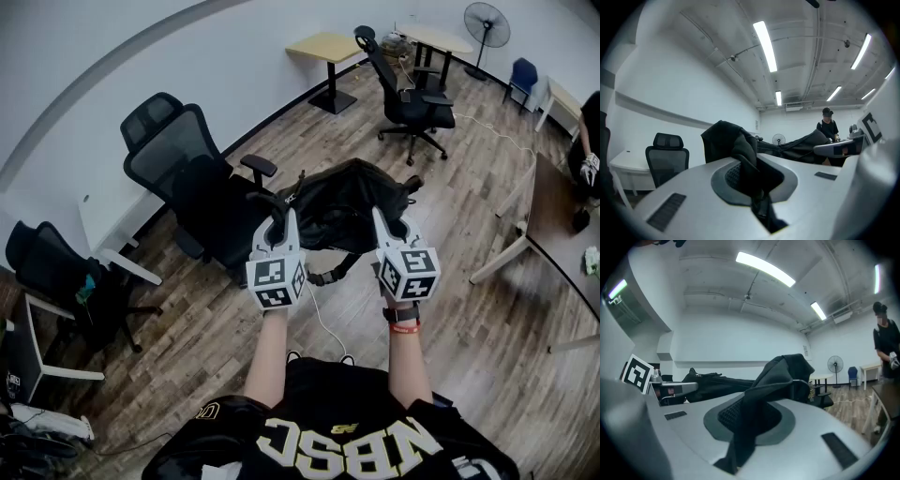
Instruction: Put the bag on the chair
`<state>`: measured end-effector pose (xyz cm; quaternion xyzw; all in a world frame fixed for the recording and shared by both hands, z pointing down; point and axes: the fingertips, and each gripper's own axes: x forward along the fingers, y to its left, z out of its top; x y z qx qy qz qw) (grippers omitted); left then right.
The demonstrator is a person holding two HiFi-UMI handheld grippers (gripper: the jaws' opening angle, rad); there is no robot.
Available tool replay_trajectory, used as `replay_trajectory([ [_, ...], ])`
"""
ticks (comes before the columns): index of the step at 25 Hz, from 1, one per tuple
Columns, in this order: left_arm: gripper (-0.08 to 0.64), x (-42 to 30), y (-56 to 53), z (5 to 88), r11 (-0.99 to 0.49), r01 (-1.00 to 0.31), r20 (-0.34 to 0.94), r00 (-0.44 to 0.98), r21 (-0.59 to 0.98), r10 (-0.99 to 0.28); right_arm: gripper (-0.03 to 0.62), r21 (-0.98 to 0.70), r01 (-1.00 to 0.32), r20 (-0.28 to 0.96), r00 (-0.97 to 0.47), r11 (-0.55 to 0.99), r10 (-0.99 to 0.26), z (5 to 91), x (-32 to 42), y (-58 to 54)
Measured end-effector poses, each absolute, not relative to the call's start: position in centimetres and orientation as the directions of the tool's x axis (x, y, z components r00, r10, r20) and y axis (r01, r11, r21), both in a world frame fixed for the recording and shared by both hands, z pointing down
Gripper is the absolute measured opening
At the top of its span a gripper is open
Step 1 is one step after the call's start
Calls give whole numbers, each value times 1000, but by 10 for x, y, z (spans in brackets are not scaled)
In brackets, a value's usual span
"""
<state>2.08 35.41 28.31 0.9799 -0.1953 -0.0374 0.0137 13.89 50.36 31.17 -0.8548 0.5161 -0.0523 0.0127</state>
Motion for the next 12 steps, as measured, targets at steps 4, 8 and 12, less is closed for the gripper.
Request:
replay_trajectory([
  [4, 25, 17, 367, 293, -920, -391, -57, 918, 28, -392, 51, -120, -888, 66, 440, -445, -896, 326, 140, 510],
  [8, 25, 3, 349, 309, -898, -439, -19, 898, 27, -439, 52, -161, -907, 97, 378, -389, -921, 348, 131, 484],
  [12, 25, -8, 308, 321, -868, -494, -1, 869, 43, -495, 54, -187, -923, 116, 319, -336, -941, 360, 128, 438],
])
